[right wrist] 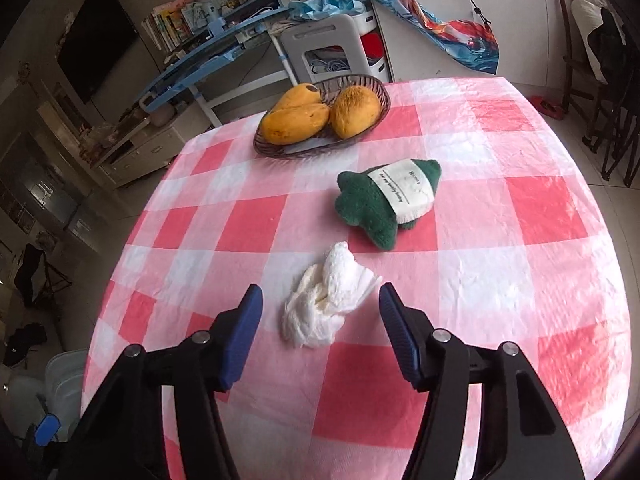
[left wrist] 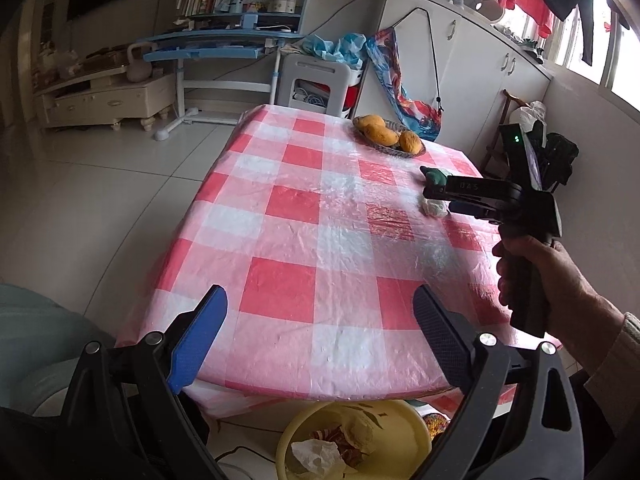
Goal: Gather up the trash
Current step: 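Move both tools to the green plush toy and the small tissue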
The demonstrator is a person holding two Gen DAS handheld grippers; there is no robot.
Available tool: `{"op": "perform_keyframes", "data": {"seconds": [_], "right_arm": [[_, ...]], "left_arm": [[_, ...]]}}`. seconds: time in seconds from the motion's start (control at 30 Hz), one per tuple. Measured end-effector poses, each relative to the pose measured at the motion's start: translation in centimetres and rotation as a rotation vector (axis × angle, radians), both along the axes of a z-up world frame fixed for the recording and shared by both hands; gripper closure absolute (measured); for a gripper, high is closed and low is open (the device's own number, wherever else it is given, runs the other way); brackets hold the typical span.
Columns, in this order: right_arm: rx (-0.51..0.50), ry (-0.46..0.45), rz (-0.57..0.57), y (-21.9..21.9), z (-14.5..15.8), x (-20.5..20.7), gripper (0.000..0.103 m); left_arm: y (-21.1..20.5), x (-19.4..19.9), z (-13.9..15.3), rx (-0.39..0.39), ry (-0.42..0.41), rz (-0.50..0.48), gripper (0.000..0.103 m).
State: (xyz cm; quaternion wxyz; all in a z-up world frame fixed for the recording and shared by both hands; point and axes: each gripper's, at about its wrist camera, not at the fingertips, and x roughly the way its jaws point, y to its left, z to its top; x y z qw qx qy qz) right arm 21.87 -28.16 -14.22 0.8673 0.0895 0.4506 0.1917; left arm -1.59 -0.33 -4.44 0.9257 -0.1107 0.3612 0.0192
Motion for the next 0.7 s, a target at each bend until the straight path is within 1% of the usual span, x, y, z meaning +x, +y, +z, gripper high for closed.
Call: {"op": "perform_keyframes", "data": {"seconds": [0.07, 0.17, 0.23, 0.27, 0.3, 0.37, 0.43, 0.5, 0.53, 0.6, 0.7], "right_arm": [[-0.019, -0.020, 0.035, 1.0, 0.1, -0.3, 0.044], [-0.055, -0.025, 0.148, 3.4, 0.1, -1.3, 0.044], [-0.030, 0.006, 0.267, 4.8, 0.3, -2.4, 0.044], [-0.017, 0.011, 0.309, 5.1, 0.7, -3.1, 0.045], [-0.019, -0.008, 0.320, 5.0, 1.3, -3.7, 0.045], [-0.006, -0.036, 0.276, 3.8, 2.4, -3.6, 0.044], [-0.004, -0.055, 0.157, 1.5, 3.1, -2.7, 0.044], [-0.022, -0.062, 0.038, -0.5, 3.3, -1.4, 0.039], [-0.027, -0.061, -0.002, -1.1, 3.3, -0.8, 0.038], [-0.042, -0.055, -0.059, -1.6, 3.0, 0.1, 0.036], [-0.060, -0.043, -0.095, -1.4, 2.4, 1.8, 0.036]], "left_arm": [[0.3, 0.3, -0.1, -0.010, 0.006, 0.005, 0.012], [0.4, 0.7, -0.2, -0.010, 0.017, 0.009, 0.012], [0.5, 1.0, -0.2, -0.007, 0.022, 0.009, 0.012], [0.5, 1.1, -0.2, -0.007, 0.025, 0.009, 0.012], [0.6, 1.1, -0.2, -0.009, 0.026, 0.009, 0.012], [0.8, 1.2, -0.2, -0.018, 0.028, 0.011, 0.012], [0.9, 1.4, -0.2, -0.025, 0.030, 0.014, 0.012], [1.0, 1.8, -0.1, -0.036, 0.030, 0.011, 0.012], [1.0, 2.1, 0.0, -0.041, 0.031, 0.007, 0.012], [0.4, 3.1, 0.2, -0.045, 0.039, -0.023, 0.012], [-1.3, 5.3, 0.7, -0.009, 0.027, -0.065, 0.012]]}}
